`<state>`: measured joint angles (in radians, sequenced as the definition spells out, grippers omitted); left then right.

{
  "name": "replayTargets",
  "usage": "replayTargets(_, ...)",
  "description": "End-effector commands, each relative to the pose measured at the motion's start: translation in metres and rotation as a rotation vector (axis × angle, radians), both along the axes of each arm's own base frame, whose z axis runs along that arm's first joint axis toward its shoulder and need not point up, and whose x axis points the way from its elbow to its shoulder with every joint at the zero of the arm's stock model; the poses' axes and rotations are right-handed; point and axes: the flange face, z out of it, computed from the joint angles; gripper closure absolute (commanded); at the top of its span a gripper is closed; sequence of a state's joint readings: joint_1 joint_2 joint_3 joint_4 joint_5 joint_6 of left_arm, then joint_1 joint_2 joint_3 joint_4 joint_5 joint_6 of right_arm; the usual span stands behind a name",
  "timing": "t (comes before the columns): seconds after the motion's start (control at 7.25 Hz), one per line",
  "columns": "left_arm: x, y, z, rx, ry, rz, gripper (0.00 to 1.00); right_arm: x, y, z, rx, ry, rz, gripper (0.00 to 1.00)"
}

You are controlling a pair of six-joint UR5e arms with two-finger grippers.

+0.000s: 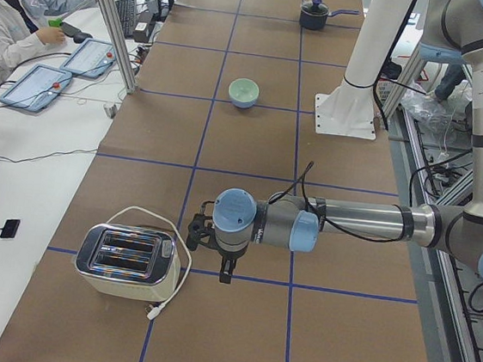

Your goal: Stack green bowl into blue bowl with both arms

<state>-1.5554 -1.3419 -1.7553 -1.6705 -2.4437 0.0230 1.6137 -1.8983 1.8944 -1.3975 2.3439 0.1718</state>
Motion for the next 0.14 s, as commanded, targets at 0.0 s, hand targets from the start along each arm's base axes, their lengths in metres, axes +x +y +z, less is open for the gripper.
replayTargets(0.0, 0.0, 0.0006, 0.0007, -0.002, 0.0, 0.0, 0.02, 0.0001, -0.0025, -0.0028, 0.007, 0.0, 0.0, 0.0)
